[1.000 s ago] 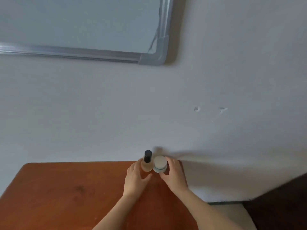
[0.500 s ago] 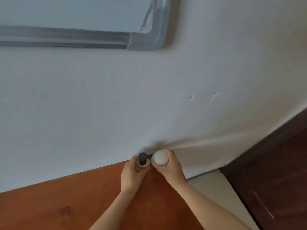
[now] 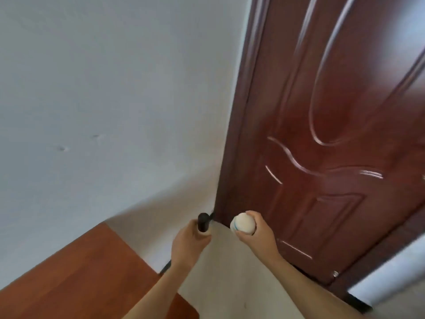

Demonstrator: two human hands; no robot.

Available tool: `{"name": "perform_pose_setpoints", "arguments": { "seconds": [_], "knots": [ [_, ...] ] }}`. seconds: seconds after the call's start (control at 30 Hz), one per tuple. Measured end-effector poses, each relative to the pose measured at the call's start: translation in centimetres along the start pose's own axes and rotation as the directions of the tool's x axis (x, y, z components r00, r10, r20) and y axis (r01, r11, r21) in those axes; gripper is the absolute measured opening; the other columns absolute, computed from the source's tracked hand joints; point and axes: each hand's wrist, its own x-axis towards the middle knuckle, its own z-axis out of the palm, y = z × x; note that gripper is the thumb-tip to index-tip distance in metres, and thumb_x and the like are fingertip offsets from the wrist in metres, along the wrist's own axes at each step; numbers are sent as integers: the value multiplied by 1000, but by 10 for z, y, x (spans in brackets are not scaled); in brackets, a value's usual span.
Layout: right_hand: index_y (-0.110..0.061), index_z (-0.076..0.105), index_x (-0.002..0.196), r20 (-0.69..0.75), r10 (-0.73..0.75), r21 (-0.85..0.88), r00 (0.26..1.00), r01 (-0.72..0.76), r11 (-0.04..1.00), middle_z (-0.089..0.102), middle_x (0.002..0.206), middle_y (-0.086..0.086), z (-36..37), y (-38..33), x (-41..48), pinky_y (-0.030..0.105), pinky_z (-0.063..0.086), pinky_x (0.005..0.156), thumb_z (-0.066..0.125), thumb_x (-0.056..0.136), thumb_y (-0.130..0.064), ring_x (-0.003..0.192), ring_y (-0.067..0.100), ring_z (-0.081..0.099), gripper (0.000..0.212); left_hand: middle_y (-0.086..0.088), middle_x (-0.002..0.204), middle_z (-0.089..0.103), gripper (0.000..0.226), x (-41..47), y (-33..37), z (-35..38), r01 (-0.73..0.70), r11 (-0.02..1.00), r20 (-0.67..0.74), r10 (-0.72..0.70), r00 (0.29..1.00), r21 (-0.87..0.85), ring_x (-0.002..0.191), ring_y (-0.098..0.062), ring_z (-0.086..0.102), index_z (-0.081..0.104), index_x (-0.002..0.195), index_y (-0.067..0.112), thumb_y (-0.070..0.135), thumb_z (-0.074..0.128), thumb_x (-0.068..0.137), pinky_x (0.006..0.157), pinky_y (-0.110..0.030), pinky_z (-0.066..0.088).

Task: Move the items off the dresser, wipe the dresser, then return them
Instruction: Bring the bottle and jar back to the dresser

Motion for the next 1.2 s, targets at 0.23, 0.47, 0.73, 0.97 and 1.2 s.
{"name": "perform_pose_setpoints", "arguments": {
  "seconds": [0.23,0.47,0.73,0.97,1.2],
  "knots": [
    [-12,52,117,-415,286,32,864,-301,953,52,103,-6,-227,138,-111,17,35,78,76,72,-21,99,16,54,51,2,62,54,24,-105,109,179,-164,978,383,201,902,-127,66,-16,50,49,67,22,21,70,78,60,-24,36],
    [-19,47,122,-637,477,116,606,-536,836,58,114,-2,-359,219,-260,27,42,87,72,76,-21,107,22,55,53,2,80,58,69,-212,190,321,-300,930,672,361,647,-210,75,-19,52,56,91,17,61,49,38,75,-31,43],
    [-18,47,125,-749,575,232,330,-682,693,59,118,2,-424,275,-378,22,35,74,72,74,-17,110,24,55,56,-2,54,39,30,-322,239,426,-467,853,843,416,341,-232,57,-20,33,37,61,22,18,67,58,58,-28,31],
    [-12,47,127,-796,555,248,240,-708,662,58,117,6,-490,312,-404,22,38,77,71,75,-11,109,26,54,57,7,69,59,22,-368,275,508,-322,870,864,453,219,-374,69,-16,54,49,67,30,28,71,70,66,-27,41],
    [-16,50,121,-791,589,285,166,-752,594,53,99,-2,-567,359,-409,19,35,70,72,74,-12,98,23,57,52,-1,77,65,16,-387,318,608,-404,817,833,516,197,-411,79,-24,60,54,81,17,22,70,79,65,-23,42]
  ]
}}
